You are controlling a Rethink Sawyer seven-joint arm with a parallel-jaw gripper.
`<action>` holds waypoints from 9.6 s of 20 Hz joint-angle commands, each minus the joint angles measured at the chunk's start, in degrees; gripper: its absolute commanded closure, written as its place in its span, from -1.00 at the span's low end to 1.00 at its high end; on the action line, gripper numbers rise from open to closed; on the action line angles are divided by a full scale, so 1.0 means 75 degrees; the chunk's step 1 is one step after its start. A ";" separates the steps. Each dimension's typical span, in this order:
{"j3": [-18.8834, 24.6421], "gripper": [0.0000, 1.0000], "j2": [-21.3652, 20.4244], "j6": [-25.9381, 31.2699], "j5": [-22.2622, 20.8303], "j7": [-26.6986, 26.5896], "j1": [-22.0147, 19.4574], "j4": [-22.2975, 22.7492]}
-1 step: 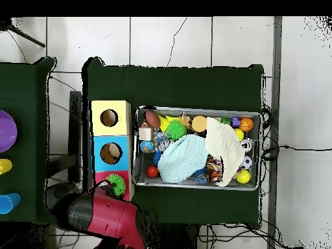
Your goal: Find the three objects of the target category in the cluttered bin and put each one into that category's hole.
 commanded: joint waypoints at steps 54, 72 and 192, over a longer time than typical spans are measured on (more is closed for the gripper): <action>0.1071 -1.00 0.0124 -0.1336 0.0555 0.1170 -0.0272 0.0553; 0.0261 1.00 0.0498 -0.0861 0.0268 0.1230 0.0102 -0.0166; 0.2311 -1.00 -0.0240 -0.1233 -0.1086 0.1097 -0.1797 0.0144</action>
